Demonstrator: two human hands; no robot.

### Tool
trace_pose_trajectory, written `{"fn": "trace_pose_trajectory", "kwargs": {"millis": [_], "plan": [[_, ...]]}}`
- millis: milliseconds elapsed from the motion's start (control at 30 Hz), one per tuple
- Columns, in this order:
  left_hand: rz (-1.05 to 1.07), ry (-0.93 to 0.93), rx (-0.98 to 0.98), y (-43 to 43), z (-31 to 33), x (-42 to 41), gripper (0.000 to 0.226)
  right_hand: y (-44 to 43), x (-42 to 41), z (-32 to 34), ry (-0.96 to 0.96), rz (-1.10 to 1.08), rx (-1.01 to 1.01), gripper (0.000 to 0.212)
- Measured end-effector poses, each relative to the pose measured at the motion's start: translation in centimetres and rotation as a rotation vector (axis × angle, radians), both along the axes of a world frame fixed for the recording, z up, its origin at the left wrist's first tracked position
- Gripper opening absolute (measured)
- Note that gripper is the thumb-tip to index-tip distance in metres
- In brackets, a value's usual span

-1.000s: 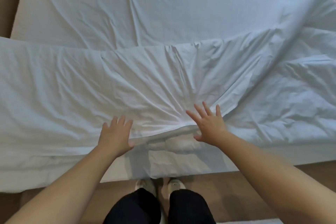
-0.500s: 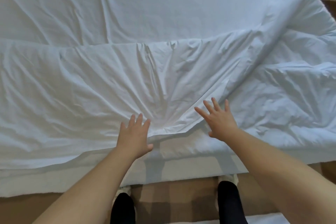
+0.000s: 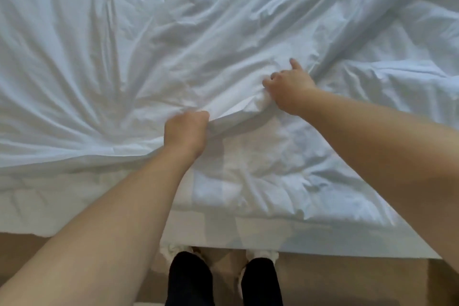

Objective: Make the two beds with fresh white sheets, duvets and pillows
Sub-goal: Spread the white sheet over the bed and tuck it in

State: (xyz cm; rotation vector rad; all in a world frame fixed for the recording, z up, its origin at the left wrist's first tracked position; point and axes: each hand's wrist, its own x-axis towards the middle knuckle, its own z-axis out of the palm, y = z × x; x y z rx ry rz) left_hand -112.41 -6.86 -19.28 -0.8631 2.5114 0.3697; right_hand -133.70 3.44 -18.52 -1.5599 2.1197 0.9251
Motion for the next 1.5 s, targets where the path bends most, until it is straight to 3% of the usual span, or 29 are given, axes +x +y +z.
{"fn": "trace_pose_trajectory", "kwargs": {"millis": [167, 267, 367, 467, 600, 733, 867, 1033, 1133, 1233, 1300, 1367, 1433, 1500], "plan": [[-0.006, 0.084, 0.013, 1.6, 1.6, 1.2, 0.017, 5.1, 1.1, 4.9, -0.126, 0.061, 0.010, 0.036], [-0.114, 0.024, 0.112, 3.1, 3.7, 3.9, 0.023, 8.7, 4.5, 8.9, -0.299, -0.108, 0.087, 0.041], [-0.215, -0.100, 0.144, 4.6, 4.2, 7.4, 0.018, 11.9, 8.8, 8.4, -0.432, -0.228, 0.208, 0.038], [-0.235, -0.226, 0.161, 5.6, 3.2, 8.8, 0.023, 14.0, 9.4, 5.1, -0.280, -0.099, 0.363, 0.048], [-0.201, -0.172, 0.204, 6.6, 1.1, 8.3, 0.037, 14.4, 4.8, 2.6, -0.049, 0.017, 0.378, 0.065], [-0.209, -0.082, 0.234, 10.0, 0.0, 6.0, 0.044, 15.4, -1.4, 2.6, 0.138, 0.125, 0.497, 0.056], [-0.213, 0.013, 0.240, 14.9, -0.2, 1.3, 0.048, 17.5, -7.5, 3.0, 0.222, 0.171, 0.473, 0.047], [-0.090, 0.095, 0.301, 19.9, -0.8, -6.8, 0.063, 20.8, -13.6, 3.6, 0.333, 0.224, 0.539, 0.033], [-0.083, 0.141, 0.215, 22.9, -0.1, -11.6, 0.048, 27.8, -13.2, 3.3, 0.258, 0.045, 0.597, 0.037], [-0.223, 0.013, 0.232, 25.9, 0.8, -13.1, 0.021, 34.5, -9.5, 2.9, 0.048, -0.280, 0.516, 0.036], [-0.330, -0.147, 0.256, 27.8, 0.9, -12.2, 0.030, 36.6, -6.3, 3.0, -0.099, -0.427, 0.551, 0.039], [-0.363, -0.228, 0.234, 29.0, 0.6, -11.2, 0.040, 37.4, -5.2, 2.7, -0.122, -0.456, 0.552, 0.048], [-0.361, -0.181, 0.216, 29.1, 0.4, -11.4, 0.044, 36.0, -6.7, 2.5, 0.020, -0.275, 0.539, 0.054], [-0.375, -0.078, 0.219, 29.4, 0.0, -11.8, 0.042, 34.3, -9.4, 1.5, 0.221, 0.071, 0.563, 0.064]]}}
